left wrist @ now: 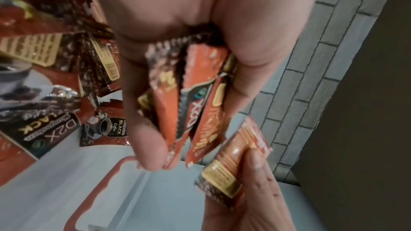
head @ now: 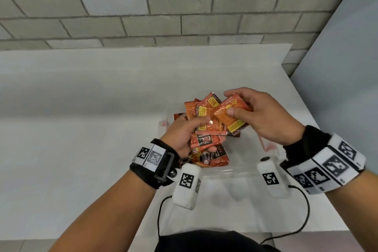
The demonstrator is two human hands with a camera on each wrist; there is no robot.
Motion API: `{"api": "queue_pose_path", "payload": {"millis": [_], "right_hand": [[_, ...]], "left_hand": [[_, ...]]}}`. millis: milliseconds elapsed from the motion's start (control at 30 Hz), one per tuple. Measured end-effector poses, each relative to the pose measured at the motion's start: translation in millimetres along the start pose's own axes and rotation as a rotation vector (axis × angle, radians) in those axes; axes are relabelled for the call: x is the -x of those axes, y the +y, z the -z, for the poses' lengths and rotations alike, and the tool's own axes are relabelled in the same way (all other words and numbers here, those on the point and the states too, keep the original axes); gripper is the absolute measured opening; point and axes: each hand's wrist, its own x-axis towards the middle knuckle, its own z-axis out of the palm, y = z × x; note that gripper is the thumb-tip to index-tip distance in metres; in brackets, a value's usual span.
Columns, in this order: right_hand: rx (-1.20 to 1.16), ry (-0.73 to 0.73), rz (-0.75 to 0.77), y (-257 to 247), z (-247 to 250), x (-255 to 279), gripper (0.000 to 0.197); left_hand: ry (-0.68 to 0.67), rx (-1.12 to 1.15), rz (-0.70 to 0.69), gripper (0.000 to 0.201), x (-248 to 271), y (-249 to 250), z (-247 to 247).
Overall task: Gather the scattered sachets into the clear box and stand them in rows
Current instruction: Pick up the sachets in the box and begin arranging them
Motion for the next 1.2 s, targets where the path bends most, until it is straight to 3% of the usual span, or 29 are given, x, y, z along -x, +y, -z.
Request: {"api": "queue_pose_path", "payload": {"millis": [133, 233, 367, 467, 700, 833, 1000, 1200], "right_hand": [[0.261, 0.020, 0.038, 0, -9, -5, 0.016], [0.272, 0.000, 0.017, 6, -14, -3, 0.013], [0.188, -0.022, -0.027, 12, -16, 1, 0.011], [0.129, 0.024, -0.043, 17, -13, 2, 0.010], [-0.383, 0.180, -0.106, 29, -17, 3, 0.022], [-0.523, 0.224, -0.165, 32, -24, 4, 0.022], [-0.636, 0.163, -0.240, 32, -32, 3, 0.016], [-0.677, 0.152, -0.275, 32, -35, -1, 0.016]], "left_hand": [[-0.022, -0.046, -0.022, 0.047, -1, -3, 2], [-0.035, -0.058, -0.028, 0.039, 2, -5, 3], [-0.012, -0.015, 0.028, 0.050, 4, -6, 5], [0.012, 0.043, 0.022, 0.038, 4, -6, 8], [0.062, 0.120, -0.085, 0.042, 5, -7, 7], [0.074, 0.100, -0.175, 0.036, 4, -11, 1], [0.149, 0.024, -0.223, 0.050, 0, -13, -4], [0.115, 0.068, -0.150, 0.030, -1, -10, -5]]}}
